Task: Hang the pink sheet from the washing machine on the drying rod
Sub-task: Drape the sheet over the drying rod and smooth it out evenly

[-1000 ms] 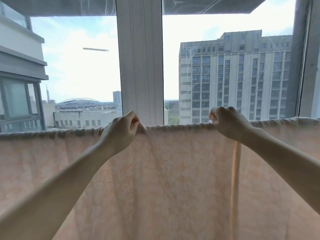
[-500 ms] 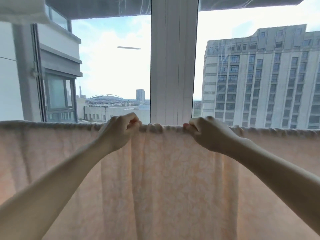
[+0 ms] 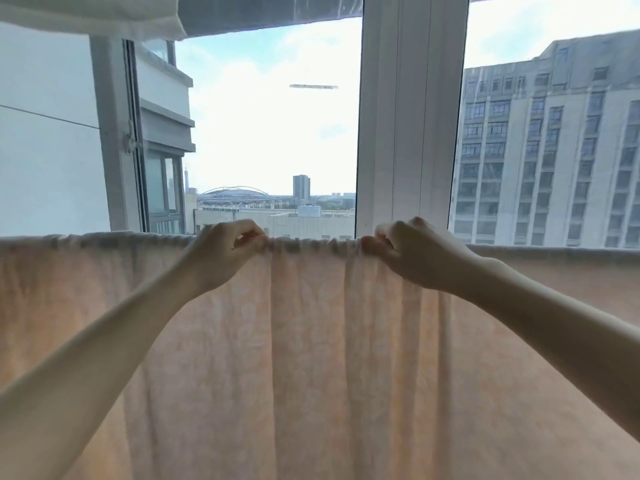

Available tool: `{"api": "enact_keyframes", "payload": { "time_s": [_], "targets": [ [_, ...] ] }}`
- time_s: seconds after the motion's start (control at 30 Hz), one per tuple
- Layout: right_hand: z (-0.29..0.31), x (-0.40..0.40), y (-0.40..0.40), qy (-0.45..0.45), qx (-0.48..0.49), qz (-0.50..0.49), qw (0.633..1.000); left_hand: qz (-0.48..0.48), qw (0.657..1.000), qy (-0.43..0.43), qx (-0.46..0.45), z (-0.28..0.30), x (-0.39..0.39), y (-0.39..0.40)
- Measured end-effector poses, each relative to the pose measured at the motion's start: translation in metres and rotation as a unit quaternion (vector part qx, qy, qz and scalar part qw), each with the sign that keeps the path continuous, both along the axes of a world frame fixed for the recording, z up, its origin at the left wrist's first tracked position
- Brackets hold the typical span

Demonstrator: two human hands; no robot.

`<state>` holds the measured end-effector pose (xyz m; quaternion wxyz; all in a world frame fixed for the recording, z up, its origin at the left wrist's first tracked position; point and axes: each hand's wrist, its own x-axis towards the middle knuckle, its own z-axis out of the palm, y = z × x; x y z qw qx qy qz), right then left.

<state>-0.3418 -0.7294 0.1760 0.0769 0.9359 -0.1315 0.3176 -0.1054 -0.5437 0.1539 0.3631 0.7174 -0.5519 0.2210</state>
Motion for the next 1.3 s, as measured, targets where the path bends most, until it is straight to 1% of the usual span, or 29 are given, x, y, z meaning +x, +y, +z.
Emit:
{"api": "enact_keyframes", "payload": {
  "time_s": [0.13, 0.3, 0.37, 0.47, 0.53, 0.6, 0.63, 0.67, 0.73, 0.8, 0.83, 0.97, 1.1, 1.17, 1.3],
  "targets": [
    [-0.003, 0.035, 0.02, 0.003, 0.0, 0.018, 1.0, -0.033, 0.999, 0.003, 0.006, 0.0, 0.026, 0.019],
    [-0.008, 0.075, 0.045, -0.037, -0.053, 0.031, 0.997, -0.01, 0.999, -0.022, -0.046, 0.001, 0.045, 0.027],
    [-0.008, 0.085, 0.05, -0.045, -0.07, 0.02, 0.996, 0.0, 0.998, -0.04, -0.055, 0.0, 0.051, 0.029],
    [-0.004, 0.098, 0.054, -0.055, -0.085, -0.012, 0.995, 0.02, 0.997, -0.037, -0.067, 0.004, 0.064, 0.034],
    [0.005, 0.108, 0.061, -0.088, -0.078, -0.019, 0.993, 0.032, 0.994, -0.023, -0.1, 0.009, 0.073, 0.04],
    [0.014, 0.121, 0.071, -0.155, -0.064, -0.004, 0.986, 0.028, 0.988, -0.008, -0.15, 0.015, 0.08, 0.048],
    [0.017, 0.127, 0.077, -0.179, -0.062, 0.002, 0.982, 0.025, 0.987, -0.007, -0.159, 0.017, 0.083, 0.053],
    [0.017, 0.133, 0.082, -0.181, -0.064, 0.001, 0.981, 0.023, 0.989, -0.012, -0.146, 0.017, 0.087, 0.057],
    [0.009, 0.145, 0.088, -0.125, -0.059, -0.003, 0.99, 0.024, 0.997, -0.017, -0.078, 0.012, 0.097, 0.065],
    [0.0, 0.152, 0.093, -0.073, -0.026, 0.009, 0.997, 0.022, 0.999, -0.013, -0.025, 0.005, 0.108, 0.073],
    [-0.002, 0.156, 0.095, -0.066, -0.011, 0.019, 0.998, 0.024, 1.0, -0.013, -0.015, 0.002, 0.114, 0.077],
    [-0.003, 0.173, 0.11, -0.053, 0.003, 0.051, 0.997, 0.036, 0.999, -0.027, -0.003, -0.004, 0.133, 0.094],
    [-0.006, 0.19, 0.126, -0.053, 0.0, 0.074, 0.996, 0.005, 1.0, -0.012, 0.02, 0.0, 0.143, 0.104],
    [-0.008, 0.197, 0.132, -0.056, -0.009, 0.071, 0.996, -0.01, 1.0, -0.002, 0.023, 0.005, 0.145, 0.105],
    [-0.011, 0.2, 0.139, -0.089, -0.074, 0.026, 0.993, 0.001, 0.999, -0.015, -0.036, 0.006, 0.144, 0.103]
  ]
}}
